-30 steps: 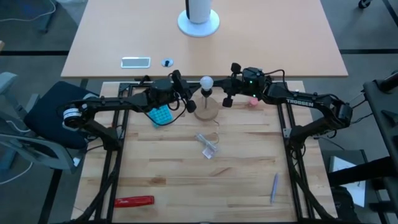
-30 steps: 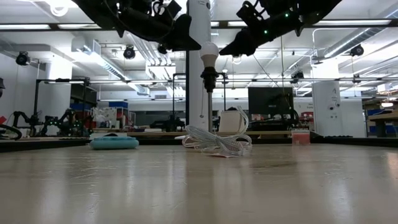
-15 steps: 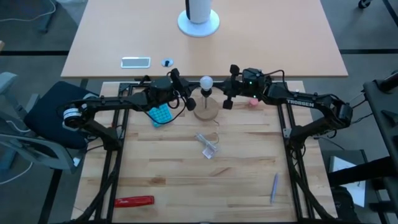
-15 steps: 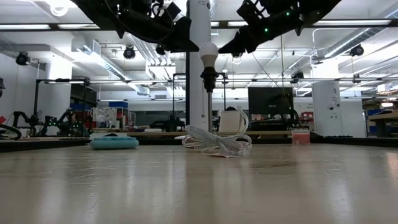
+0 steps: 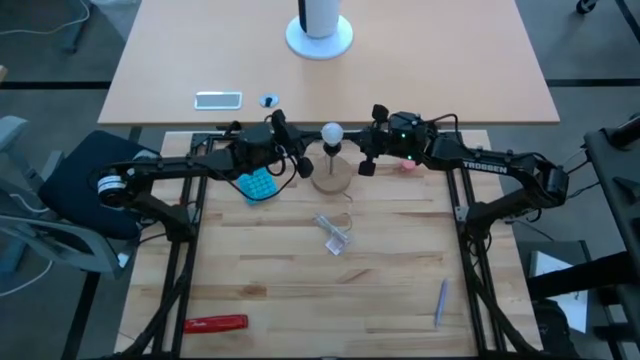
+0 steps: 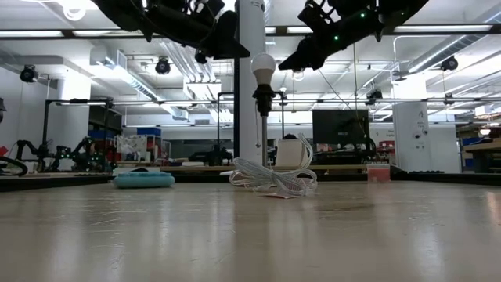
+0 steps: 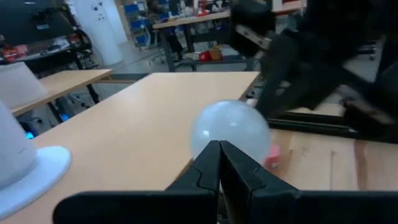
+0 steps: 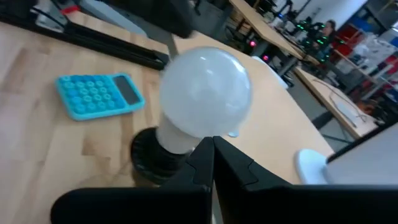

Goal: Screw lightbulb
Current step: Insert the light bulb into the desk lamp

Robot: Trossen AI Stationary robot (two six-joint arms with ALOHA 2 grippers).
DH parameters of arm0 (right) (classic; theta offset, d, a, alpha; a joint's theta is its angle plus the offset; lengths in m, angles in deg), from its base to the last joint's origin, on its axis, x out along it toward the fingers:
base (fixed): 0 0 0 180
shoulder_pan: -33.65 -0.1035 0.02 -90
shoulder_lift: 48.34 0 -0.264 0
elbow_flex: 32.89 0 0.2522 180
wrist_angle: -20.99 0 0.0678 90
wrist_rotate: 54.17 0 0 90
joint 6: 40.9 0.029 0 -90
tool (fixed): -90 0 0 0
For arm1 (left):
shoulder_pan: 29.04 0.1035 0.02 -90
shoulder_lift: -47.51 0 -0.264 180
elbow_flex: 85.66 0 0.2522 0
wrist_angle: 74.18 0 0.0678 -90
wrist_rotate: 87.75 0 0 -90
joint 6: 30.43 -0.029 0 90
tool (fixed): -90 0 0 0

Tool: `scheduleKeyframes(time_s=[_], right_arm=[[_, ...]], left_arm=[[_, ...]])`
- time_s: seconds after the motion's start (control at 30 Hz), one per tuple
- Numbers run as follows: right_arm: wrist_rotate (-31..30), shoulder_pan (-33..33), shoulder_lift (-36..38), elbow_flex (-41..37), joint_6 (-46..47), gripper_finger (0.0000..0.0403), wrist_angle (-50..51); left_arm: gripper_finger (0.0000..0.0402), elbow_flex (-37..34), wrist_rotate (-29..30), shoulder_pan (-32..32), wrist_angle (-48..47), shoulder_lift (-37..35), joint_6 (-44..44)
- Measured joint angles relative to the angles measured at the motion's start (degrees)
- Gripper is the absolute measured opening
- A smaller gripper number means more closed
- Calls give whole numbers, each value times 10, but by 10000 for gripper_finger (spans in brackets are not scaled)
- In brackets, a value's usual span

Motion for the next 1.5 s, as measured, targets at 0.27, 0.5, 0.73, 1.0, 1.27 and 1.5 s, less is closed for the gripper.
scheduleKeyframes(time_s=[0.27, 0.5, 0.73, 1.0, 1.27, 1.5], right_arm=[[-3, 26, -9, 0, -5, 0, -13], [48, 25, -13, 0, -5, 0, -31], [75, 24, -13, 0, 8, 0, -24], [77, 7, -13, 0, 8, 0, -13], [13, 11, -6, 0, 1, 0, -5], [36, 37, -29, 0, 1, 0, -34]], left_arm=[[0, 0, -65, -3, -11, 6, 8], [0, 0, -43, 4, -4, 26, 7], [0, 0, -36, 9, 0, 27, 6], [0, 0, -31, 10, 0, 27, 8], [0, 0, -32, 4, -37, 13, 10], [0, 0, -28, 6, -40, 18, 9]])
